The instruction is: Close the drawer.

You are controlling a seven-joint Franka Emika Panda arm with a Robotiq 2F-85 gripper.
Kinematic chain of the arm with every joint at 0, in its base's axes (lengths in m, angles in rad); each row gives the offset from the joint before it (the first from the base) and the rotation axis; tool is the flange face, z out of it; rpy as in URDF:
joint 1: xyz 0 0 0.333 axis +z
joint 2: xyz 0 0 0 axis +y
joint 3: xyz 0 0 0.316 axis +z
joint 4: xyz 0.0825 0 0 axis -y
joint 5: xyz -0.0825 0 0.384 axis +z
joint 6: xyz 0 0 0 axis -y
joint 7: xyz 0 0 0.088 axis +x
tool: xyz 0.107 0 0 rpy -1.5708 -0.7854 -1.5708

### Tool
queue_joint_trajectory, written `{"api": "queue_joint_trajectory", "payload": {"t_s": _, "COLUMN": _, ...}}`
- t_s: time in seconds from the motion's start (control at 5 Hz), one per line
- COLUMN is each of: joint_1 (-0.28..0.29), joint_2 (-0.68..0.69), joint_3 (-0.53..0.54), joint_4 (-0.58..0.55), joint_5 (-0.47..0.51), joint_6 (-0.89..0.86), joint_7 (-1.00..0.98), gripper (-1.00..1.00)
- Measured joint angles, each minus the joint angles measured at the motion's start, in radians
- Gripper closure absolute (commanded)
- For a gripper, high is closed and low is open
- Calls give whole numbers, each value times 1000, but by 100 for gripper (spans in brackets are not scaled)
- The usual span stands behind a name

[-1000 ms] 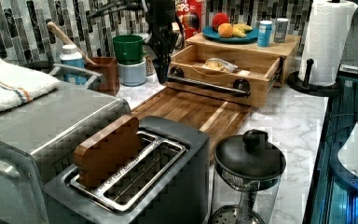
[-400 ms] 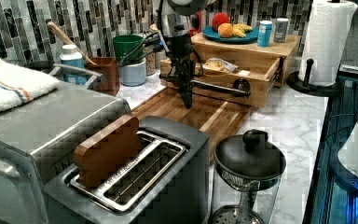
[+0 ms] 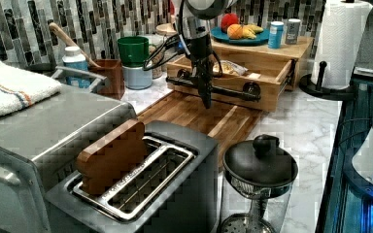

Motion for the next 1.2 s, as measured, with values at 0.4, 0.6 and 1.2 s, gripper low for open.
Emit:
{"api": "queue_joint_trajectory", "payload": {"t_s": 0.4, "joint_1": -82, "joint_2": 0, "joint_3": -46, "joint_4": 20, "joint_5": -1, "joint_6": 4, "joint_7": -112, "gripper": 100}}
{"api": "queue_joint_trajectory", "payload": {"t_s": 0.6, "joint_1": -128, "joint_2": 0, "joint_3": -62, "joint_4": 23, "joint_5": 6, "joint_6": 23, "joint_7": -186, "gripper": 100}}
{"api": "queue_joint_trajectory", "payload": {"t_s": 1.2, "joint_1": -240, "joint_2": 17, "joint_3": -116, "joint_4": 84, "joint_5": 9, "joint_6": 29, "joint_7": -387, "gripper": 100}}
